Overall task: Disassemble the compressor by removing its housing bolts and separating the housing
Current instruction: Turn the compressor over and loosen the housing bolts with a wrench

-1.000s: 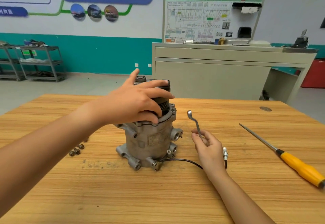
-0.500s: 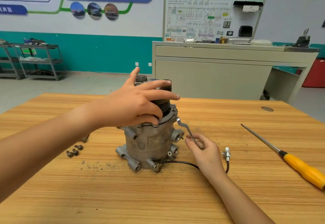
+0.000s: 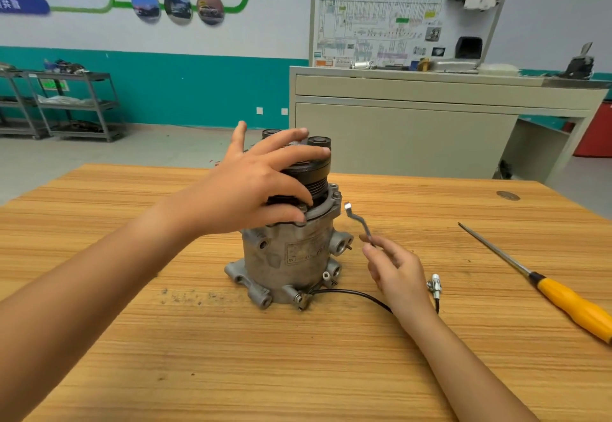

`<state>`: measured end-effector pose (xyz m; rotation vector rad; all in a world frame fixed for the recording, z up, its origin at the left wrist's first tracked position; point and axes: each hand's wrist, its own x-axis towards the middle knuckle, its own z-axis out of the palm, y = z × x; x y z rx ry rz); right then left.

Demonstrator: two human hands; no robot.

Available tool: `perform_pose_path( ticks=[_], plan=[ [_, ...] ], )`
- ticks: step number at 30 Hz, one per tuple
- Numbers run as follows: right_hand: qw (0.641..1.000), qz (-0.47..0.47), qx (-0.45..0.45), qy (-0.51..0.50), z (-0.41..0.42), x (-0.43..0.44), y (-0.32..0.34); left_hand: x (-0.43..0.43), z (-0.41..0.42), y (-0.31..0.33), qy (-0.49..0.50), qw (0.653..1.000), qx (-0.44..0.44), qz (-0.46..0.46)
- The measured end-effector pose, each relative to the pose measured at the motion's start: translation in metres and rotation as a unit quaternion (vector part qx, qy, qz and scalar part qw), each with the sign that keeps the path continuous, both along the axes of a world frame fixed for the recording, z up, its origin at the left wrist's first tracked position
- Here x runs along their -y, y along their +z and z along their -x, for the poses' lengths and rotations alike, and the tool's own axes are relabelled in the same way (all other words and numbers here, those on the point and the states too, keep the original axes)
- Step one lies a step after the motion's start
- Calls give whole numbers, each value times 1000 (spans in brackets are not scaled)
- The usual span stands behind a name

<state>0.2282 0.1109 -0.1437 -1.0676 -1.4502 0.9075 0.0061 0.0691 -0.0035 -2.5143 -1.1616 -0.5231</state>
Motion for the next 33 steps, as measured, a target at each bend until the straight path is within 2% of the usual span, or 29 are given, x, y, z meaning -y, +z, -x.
perform_pose_path(
  ticks=[3,8,10,12,16,19,20,25,31,33],
  plan=[
    [1000,12,-25,-5,3,0,1,0,6,7,-7,998,10,59],
    [1000,22,3,-20,6,2,2,-7,-2,14,0,998,-41,51],
    [999,20,21,-20,4,4,4,-9,1,15,-9,998,-29,51],
    [999,-1,46,-7,3,9,10,-10,9,13,-25,997,45,48],
    [976,-143,166,-6,1,29,33,-12,25,-1,16,964,246,98],
    [915,-255,312,-28,3,48,57,-18,27,-15,43,949,289,119],
    [890,-267,367,-31,5,54,66,-20,27,-17,40,947,296,117],
    [787,-220,572,-71,15,70,101,-22,28,-20,35,940,322,111],
    [662,-195,720,-68,36,88,133,-23,23,-27,6,915,383,127],
    [641,-178,745,-53,48,94,137,-24,23,-28,4,912,390,128]
  ],
)
